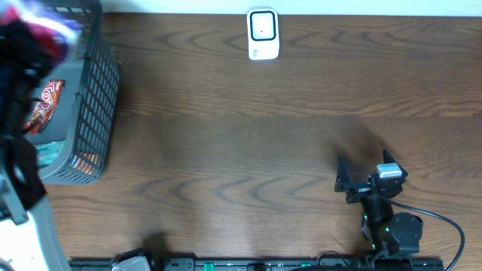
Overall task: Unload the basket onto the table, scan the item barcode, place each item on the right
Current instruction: 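Lift the red-purple package out and place it on the table centre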
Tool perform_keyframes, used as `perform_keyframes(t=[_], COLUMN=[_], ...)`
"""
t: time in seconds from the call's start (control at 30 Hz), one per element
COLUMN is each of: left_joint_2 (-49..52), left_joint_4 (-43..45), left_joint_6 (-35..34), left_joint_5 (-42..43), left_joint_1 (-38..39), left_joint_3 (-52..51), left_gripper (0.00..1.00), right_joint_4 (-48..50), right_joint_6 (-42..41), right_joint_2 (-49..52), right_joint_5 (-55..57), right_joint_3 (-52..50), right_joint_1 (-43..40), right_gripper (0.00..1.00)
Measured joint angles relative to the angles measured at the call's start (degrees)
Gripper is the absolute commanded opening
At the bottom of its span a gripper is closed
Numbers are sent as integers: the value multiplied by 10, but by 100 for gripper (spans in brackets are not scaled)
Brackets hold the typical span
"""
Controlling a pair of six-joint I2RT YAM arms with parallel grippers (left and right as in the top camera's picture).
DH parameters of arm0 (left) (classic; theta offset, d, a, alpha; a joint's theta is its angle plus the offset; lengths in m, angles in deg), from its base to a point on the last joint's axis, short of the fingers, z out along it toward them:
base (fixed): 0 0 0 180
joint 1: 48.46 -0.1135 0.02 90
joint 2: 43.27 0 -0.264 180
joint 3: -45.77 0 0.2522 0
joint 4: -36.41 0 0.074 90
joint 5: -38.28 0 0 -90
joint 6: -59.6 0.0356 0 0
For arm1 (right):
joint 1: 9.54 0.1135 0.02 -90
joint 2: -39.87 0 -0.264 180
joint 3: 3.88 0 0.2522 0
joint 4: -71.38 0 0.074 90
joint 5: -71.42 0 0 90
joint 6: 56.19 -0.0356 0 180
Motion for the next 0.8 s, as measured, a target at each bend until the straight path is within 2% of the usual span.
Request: perform_keyframes(t=[0.2, 0.33, 0.5, 0.6, 0.63, 0.67, 0.7, 0.73, 0.8], left_joint_2=[4, 67, 200, 270, 287, 306, 320, 335, 354], left_joint_4=[0, -9, -41, -50, -53, -60, -67, -75, -87], left_joint_6=[15, 45, 63, 70, 70, 71, 70, 71, 74], left_joint_5=[18, 9, -18, -28, -30, -32, -34, -37, -38], left_joint_1=[196, 318, 410, 438, 445, 451, 457, 462, 471], left_joint_3=[-13, -39, -54, -57, -57, -57, -57, -57, -57], left_gripper=[7, 7, 7, 9, 13, 23, 35, 55, 79], right_joint_4=[0, 0, 0, 0, 0, 0, 0, 0, 0], right_joint_6=[0, 0, 0, 0, 0, 0, 0, 0, 0], right_joint_2=[0, 0, 0, 0, 0, 0, 0, 0, 0], right_joint_5=[0, 0, 0, 0, 0, 0, 0, 0, 0], right_joint_3=[0, 0, 0, 0, 0, 0, 0, 0, 0], right_joint_1=[0, 0, 0, 0, 0, 0, 0, 0, 0], right_gripper=[99, 99, 99, 99, 99, 99, 99, 99, 99])
